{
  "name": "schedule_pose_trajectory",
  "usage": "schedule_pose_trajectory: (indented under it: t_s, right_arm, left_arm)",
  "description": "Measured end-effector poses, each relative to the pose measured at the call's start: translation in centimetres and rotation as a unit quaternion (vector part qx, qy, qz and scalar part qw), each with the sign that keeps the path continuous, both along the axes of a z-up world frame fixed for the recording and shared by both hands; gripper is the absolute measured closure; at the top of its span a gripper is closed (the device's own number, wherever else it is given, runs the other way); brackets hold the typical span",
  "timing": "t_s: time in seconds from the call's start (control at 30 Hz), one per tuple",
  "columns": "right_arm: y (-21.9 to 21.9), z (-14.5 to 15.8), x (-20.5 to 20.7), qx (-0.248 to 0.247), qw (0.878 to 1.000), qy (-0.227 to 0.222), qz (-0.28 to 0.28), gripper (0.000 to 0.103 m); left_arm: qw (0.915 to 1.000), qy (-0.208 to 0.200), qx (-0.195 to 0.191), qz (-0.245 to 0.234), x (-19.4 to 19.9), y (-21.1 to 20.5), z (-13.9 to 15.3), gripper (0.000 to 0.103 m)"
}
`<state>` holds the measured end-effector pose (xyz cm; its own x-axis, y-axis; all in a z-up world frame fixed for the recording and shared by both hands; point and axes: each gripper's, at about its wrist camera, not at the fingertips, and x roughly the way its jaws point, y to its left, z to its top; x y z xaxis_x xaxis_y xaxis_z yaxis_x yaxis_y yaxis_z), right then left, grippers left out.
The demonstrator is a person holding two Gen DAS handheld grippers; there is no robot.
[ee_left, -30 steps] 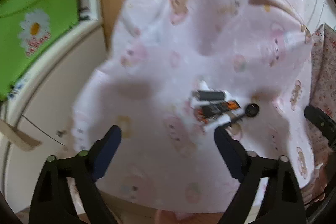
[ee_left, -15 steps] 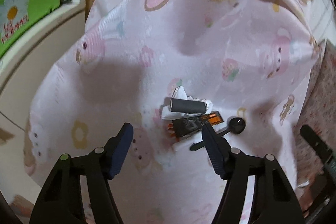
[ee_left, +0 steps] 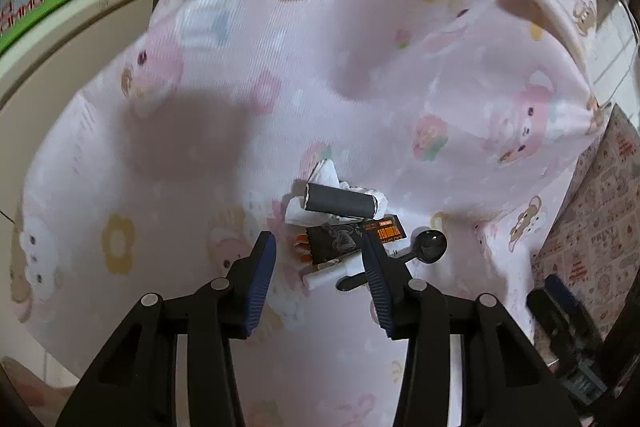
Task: Collect trash
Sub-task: 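Close the left tool on the black orange-labelled cable, then close the right tool on the black spoon beside the left tool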
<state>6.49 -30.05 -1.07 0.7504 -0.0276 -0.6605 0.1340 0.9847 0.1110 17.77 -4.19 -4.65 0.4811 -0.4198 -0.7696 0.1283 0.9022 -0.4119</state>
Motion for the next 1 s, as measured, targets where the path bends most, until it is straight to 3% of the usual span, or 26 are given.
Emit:
schedule_pose_trajectory:
  t_s: [0.17, 0.23, 0.33, 0.47, 0.63, 0.8, 0.9, 1.0]
  right_arm:
    - [0.6, -0.5, 0.3, 0.002, 1.0, 0.012, 0.01, 0.001]
    - [0.5, -0.5, 0.3, 0.013, 1.0, 0.013, 0.013, 0.001]
    - [0.4, -0.2, 0.3, 0.022, 1.0, 0.013, 0.014, 0.001]
    - [0.0, 0.6, 0.0, 0.033, 0.999, 0.011, 0.01, 0.001]
    - [-0.7, 0.5, -0.2, 0.041, 0.999, 0.006, 0.007, 0.001]
    - [-1.3, 0.2, 2.0, 0.115, 0.993, 0.027, 0.026, 0.018]
    - [-1.2, -0.4, 4.4, 0.134, 0.988, 0.05, 0.05, 0.037]
    - [-1.3, -2.0, 6.5, 0.134, 0.987, 0.073, 0.053, 0.048]
  left_arm:
    - [0.9994, 0.019, -0.025, 0.014, 0.8, 0.2, -1.2, 0.068]
    - [0.9984, 0.026, -0.045, 0.022, 1.1, 0.5, -1.7, 0.085]
    - [0.9971, 0.031, -0.066, 0.02, 1.4, 0.6, -2.2, 0.1]
    - [0.9975, 0.006, -0.07, 0.013, 0.7, 0.6, -0.6, 0.101]
    - [0.9977, -0.062, -0.026, 0.004, -1.1, 0.6, 2.5, 0.102]
    - [0.9885, -0.147, 0.032, -0.015, -3.6, 0.5, 5.7, 0.102]
    - [0.9849, -0.169, 0.019, -0.032, -4.4, 1.2, 6.8, 0.102]
    - [0.9833, -0.177, 0.004, -0.042, -4.9, 2.0, 7.5, 0.102]
